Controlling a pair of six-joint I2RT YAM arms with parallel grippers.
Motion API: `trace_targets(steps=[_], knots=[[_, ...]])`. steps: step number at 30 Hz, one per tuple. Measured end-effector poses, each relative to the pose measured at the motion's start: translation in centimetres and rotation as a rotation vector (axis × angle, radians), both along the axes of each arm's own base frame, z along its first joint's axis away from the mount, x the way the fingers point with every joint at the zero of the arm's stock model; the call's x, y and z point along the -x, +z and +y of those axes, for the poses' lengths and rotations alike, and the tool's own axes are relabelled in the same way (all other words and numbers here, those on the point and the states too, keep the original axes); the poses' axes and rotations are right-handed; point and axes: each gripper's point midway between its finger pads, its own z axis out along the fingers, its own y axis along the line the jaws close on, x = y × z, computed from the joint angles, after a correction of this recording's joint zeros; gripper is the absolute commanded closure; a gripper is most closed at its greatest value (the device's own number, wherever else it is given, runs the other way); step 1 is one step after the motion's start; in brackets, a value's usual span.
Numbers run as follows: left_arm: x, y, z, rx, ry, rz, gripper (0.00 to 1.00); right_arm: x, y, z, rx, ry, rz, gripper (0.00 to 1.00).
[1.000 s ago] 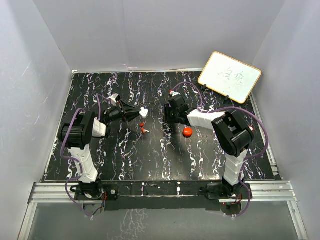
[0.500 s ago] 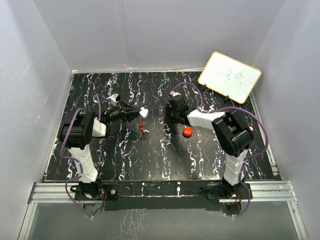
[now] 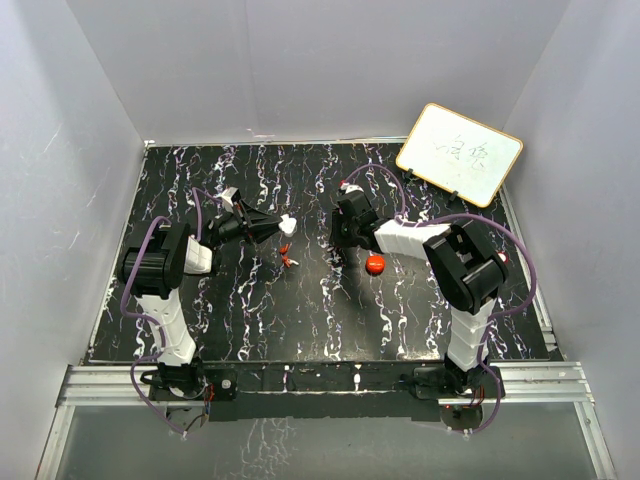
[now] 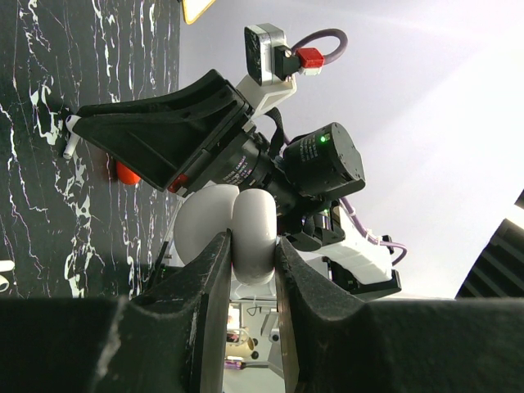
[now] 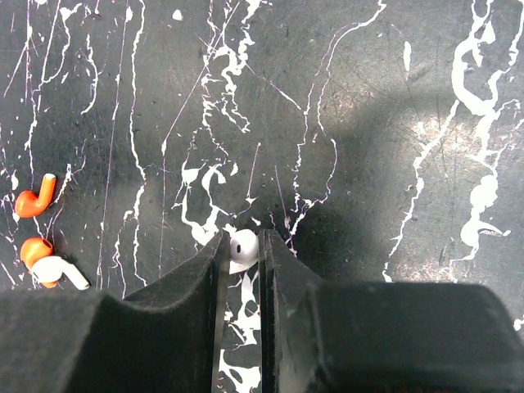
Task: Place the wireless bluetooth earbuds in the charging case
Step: Pick up the earbud from the center of the board.
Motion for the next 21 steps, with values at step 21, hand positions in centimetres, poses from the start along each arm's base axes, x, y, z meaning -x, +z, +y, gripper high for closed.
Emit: trace_targets(steps=[21], knots=[[0.0, 0.0, -0.4, 0.002, 0.003, 0.002, 1.0, -2.1, 8.0, -1.3, 0.001, -0.038, -0.249, 0.89]])
